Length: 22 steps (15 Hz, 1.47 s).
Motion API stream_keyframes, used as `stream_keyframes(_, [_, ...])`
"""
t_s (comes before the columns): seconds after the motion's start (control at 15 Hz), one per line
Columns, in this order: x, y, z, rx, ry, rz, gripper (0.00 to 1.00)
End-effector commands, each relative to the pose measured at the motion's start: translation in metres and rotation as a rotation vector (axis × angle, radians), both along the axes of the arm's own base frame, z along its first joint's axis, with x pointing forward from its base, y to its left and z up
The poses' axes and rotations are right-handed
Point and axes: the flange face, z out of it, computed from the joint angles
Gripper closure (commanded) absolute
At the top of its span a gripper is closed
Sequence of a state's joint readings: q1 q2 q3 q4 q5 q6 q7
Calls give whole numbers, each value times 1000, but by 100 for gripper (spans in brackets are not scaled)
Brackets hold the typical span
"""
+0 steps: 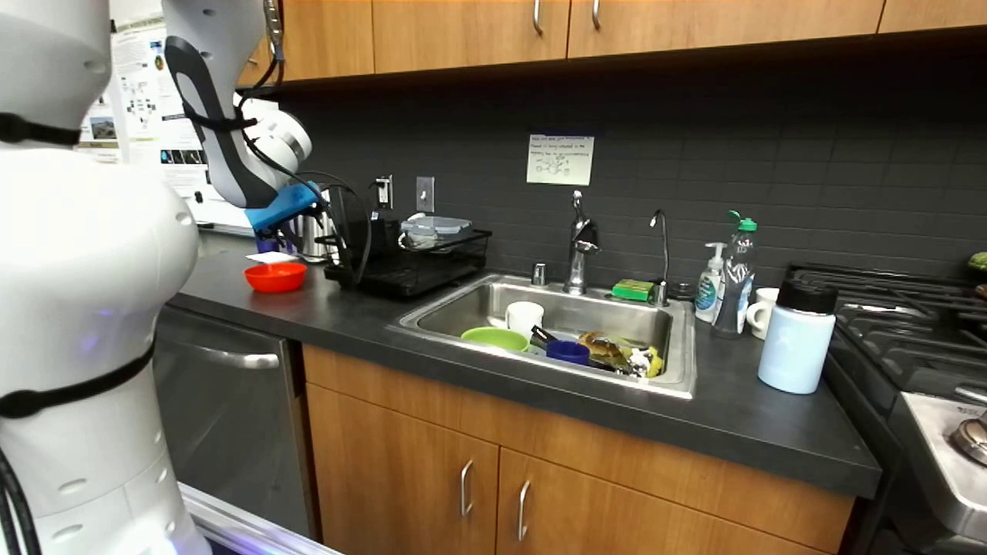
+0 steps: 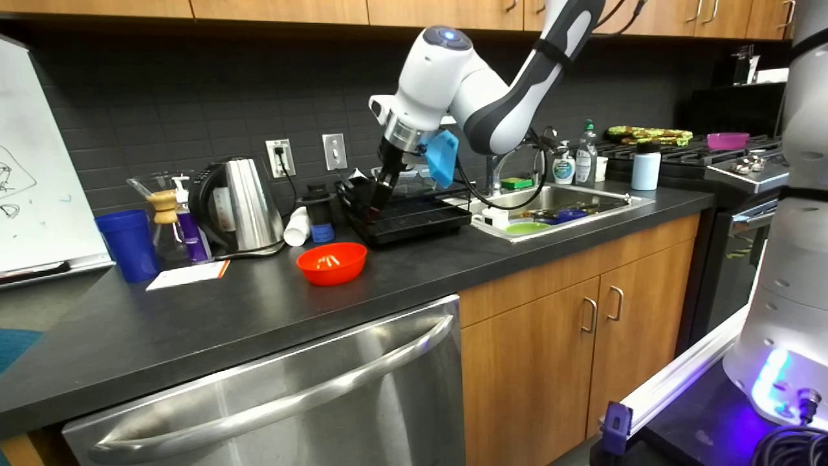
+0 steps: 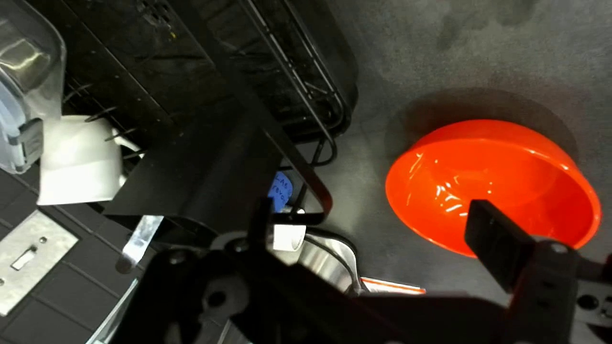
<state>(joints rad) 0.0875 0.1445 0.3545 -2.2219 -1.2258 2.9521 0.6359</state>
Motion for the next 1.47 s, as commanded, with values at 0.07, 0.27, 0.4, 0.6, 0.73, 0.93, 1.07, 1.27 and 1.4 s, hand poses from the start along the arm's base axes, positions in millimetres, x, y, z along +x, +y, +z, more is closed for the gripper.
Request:
stream_keyframes(0.07, [-18,-22,14,20,44,-25,0])
stream_keyframes(0.27, [-22,-26,28,81,56,-43,0])
stream_keyframes(0.4, [-19,-31,61,212,-2,-78,0])
stream_keyframes(0.6, [-11,-21,56,212,18,-76,0])
stream_keyframes(0.73, [-11,-21,53,209,23,-76,0])
stream_keyframes(0.93, [-11,-20,47,208,37,-74,0])
stream_keyframes(1.07, [-11,-20,46,208,37,-75,0])
stream_keyframes(1.27, [-9,-17,50,225,29,-75,0])
stream_keyframes(1.4, [-5,-15,64,241,-9,-71,0])
